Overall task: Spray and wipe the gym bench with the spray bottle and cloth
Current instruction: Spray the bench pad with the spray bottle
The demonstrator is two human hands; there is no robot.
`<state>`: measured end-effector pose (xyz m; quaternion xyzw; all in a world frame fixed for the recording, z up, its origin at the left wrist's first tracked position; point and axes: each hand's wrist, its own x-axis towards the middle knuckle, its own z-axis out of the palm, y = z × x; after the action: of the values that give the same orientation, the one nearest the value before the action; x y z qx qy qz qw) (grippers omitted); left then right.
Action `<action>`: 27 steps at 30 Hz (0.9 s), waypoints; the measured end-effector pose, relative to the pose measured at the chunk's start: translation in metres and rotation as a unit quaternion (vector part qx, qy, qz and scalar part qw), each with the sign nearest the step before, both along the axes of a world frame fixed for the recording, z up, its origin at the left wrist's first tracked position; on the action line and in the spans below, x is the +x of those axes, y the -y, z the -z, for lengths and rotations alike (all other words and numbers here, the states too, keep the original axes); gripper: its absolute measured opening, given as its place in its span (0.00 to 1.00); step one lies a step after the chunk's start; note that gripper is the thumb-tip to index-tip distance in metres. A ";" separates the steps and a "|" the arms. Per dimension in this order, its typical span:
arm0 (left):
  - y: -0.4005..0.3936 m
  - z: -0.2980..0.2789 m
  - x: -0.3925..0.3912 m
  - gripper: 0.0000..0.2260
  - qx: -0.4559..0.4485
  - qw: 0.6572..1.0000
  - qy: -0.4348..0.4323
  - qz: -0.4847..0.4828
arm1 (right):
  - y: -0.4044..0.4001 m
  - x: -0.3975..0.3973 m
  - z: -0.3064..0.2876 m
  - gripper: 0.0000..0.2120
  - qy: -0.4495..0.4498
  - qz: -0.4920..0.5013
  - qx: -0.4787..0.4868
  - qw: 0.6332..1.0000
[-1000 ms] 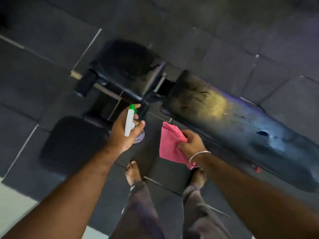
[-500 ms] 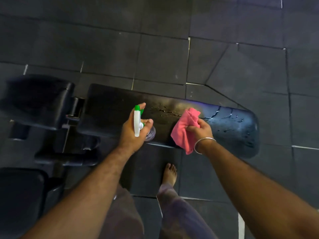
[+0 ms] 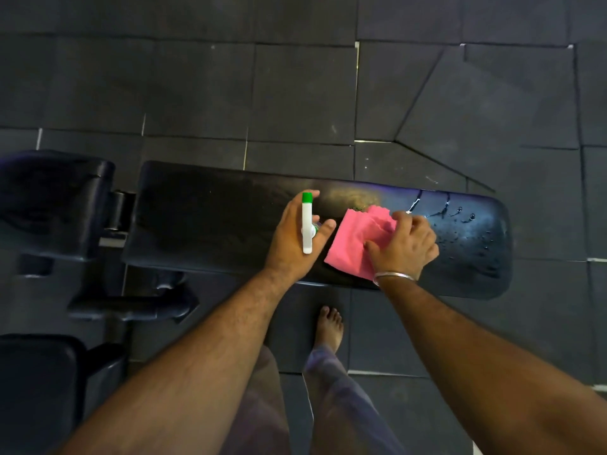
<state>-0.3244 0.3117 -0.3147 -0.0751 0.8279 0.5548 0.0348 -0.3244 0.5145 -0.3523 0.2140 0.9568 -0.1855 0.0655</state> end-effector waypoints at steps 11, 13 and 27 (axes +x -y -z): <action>-0.010 -0.001 -0.002 0.28 -0.006 1.000 -0.018 -0.009 | 0.015 0.025 0.001 0.15 0.051 -0.205 0.025 0.977; -0.007 -0.006 0.002 0.28 0.006 0.999 -0.045 -0.019 | 0.020 0.029 -0.001 0.16 0.050 -0.207 0.027 0.977; 0.185 -0.030 0.101 0.09 0.067 0.914 0.206 -0.343 | 0.232 0.017 0.002 0.37 0.138 -0.568 0.025 0.811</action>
<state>-0.2237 0.1269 -0.2849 -0.4640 0.6871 0.5588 0.0168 -0.3079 0.2822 -0.3544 -0.3423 0.8934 -0.0595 0.2848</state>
